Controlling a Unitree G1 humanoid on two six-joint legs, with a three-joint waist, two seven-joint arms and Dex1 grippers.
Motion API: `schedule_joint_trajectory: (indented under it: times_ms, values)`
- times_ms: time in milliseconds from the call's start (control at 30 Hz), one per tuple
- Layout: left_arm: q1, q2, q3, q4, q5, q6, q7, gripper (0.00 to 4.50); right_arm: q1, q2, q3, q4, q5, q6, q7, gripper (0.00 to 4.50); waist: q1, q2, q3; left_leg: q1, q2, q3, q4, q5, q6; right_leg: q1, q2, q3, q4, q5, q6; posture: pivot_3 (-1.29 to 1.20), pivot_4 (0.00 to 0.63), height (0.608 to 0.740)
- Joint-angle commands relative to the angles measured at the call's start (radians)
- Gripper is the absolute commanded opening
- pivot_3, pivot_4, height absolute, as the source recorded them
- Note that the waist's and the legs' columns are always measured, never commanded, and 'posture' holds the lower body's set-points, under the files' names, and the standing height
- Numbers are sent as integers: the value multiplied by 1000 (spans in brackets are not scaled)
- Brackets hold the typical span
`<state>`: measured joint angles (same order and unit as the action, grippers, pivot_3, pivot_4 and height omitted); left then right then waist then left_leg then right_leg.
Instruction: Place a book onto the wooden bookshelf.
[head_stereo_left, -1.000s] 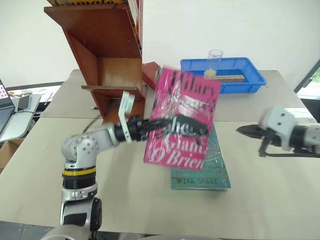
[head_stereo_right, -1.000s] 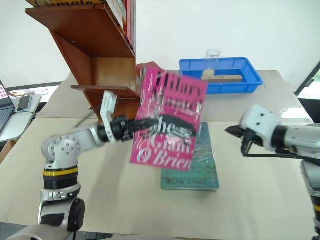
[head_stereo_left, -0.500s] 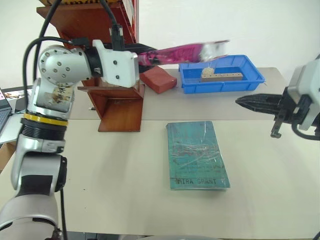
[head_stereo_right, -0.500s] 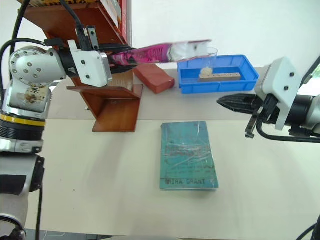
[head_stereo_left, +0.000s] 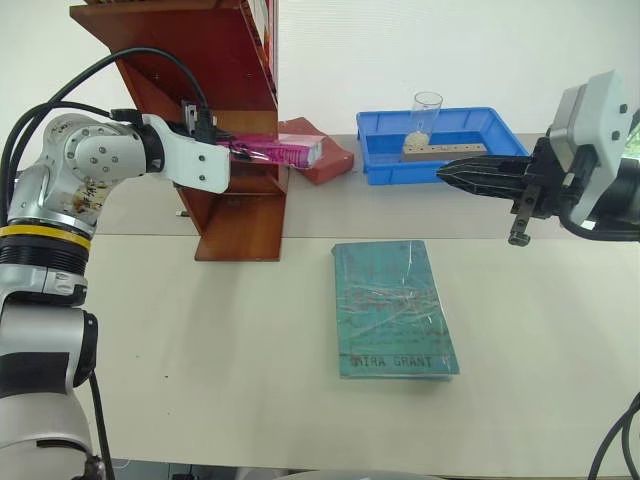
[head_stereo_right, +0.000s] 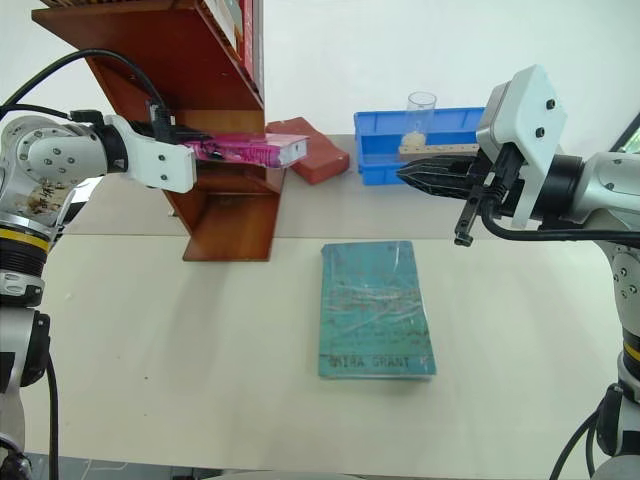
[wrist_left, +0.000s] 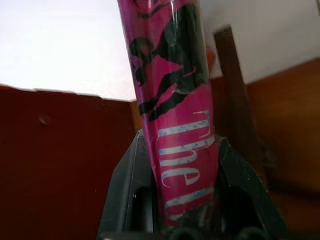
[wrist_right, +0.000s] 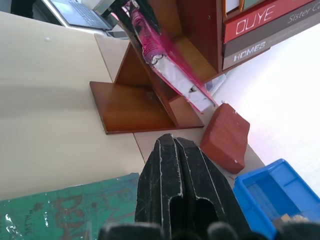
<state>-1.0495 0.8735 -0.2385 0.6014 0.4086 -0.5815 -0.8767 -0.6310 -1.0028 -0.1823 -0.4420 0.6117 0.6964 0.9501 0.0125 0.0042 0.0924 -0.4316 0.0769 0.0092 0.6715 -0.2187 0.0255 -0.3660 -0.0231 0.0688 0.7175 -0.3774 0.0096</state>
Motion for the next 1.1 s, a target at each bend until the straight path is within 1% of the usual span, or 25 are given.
schedule_joint_trajectory:
  times_ms: [33, 67, 100, 267, 300, 500, 733, 800, 900, 967, 1000, 1100]
  values:
    - [-12, 32, 20, -15, 12, 70, 8, 1198, -28, -2, -19, -5, 6, -17, -9, 0, -1, 0, 0, 0, 0, 0, 0, 0, 0, -1, 0, 0, 0, 0, 0, 0, 150, 637]
    - [-10, 33, 21, -18, 7, 83, -1, 1729, -28, -2, -18, -3, 5, -18, -8, 0, -2, 0, 0, 1, 0, 0, 0, 0, 0, -1, 0, 0, 0, 0, 0, 0, 150, 637]
    - [-5, 33, 22, -23, -1, 97, -11, 2008, -28, -1, -18, -2, 3, -21, -8, 0, -2, 0, 0, 1, 0, 0, 0, 0, 0, -1, 0, 0, 1, 0, 0, 0, 150, 637]
    - [14, 37, 27, -63, -35, 141, -49, 4284, -27, -3, -13, 9, -6, -35, -5, 0, -3, 0, 0, 2, 1, 2, -2, 0, 0, -2, 0, 0, 1, 0, 0, 0, 150, 637]
    - [21, 38, 31, -79, -46, 152, -60, 4429, -28, -3, -12, 12, -7, -38, -4, 0, -3, 0, -1, 2, 1, 3, -2, 0, 0, -2, 0, 0, 1, 0, 0, 0, 150, 637]
    - [76, 58, 66, -201, -114, 251, -133, 4429, -21, -4, -13, 28, -17, -62, 6, 0, -2, 1, -1, 2, 3, 4, -2, 0, 0, -2, 1, 0, 1, 0, 0, 0, 150, 637]
    - [135, 129, 114, -325, -180, 349, -223, 4429, -30, 0, 2, 57, -29, -94, 18, 0, -1, 2, -2, 2, 4, 5, -1, 0, 0, -3, 2, 0, 2, 0, 0, 0, 150, 637]
    - [145, 156, 139, -360, -228, 403, -268, 4429, -33, 2, 8, 66, -35, -104, 22, 0, -1, 1, -1, 2, 5, 5, -1, 0, 0, -3, 2, 0, 1, 0, 0, 0, 150, 637]
    - [156, 197, 210, -428, -345, 557, -344, 4429, -43, 5, 21, 85, -46, -122, 31, 0, -2, 1, -1, 2, 5, 6, -2, 0, 0, -4, 2, 0, 1, 0, 0, 0, 150, 637]
    - [167, 213, 276, -484, -450, 722, -382, 4429, -43, -2, 27, 103, -60, -141, 52, 0, -2, 0, -1, 3, 5, 6, -2, 0, 0, -4, 2, 0, 1, 0, 0, 0, 150, 637]
    - [183, 228, 301, -504, -481, 772, -395, 4429, -39, -9, 30, 111, -65, -150, 65, 0, -2, 0, 0, 4, 5, 6, -2, 0, 0, -5, 2, 0, 1, 0, 0, 0, 150, 637]
    - [312, 290, 390, -562, -547, 876, -430, 4429, -21, -36, 26, 136, -62, -165, 125, 0, -5, 1, 0, 8, 6, 8, -3, 0, 0, -5, 2, 0, 0, -2, 3, 0, 150, 637]
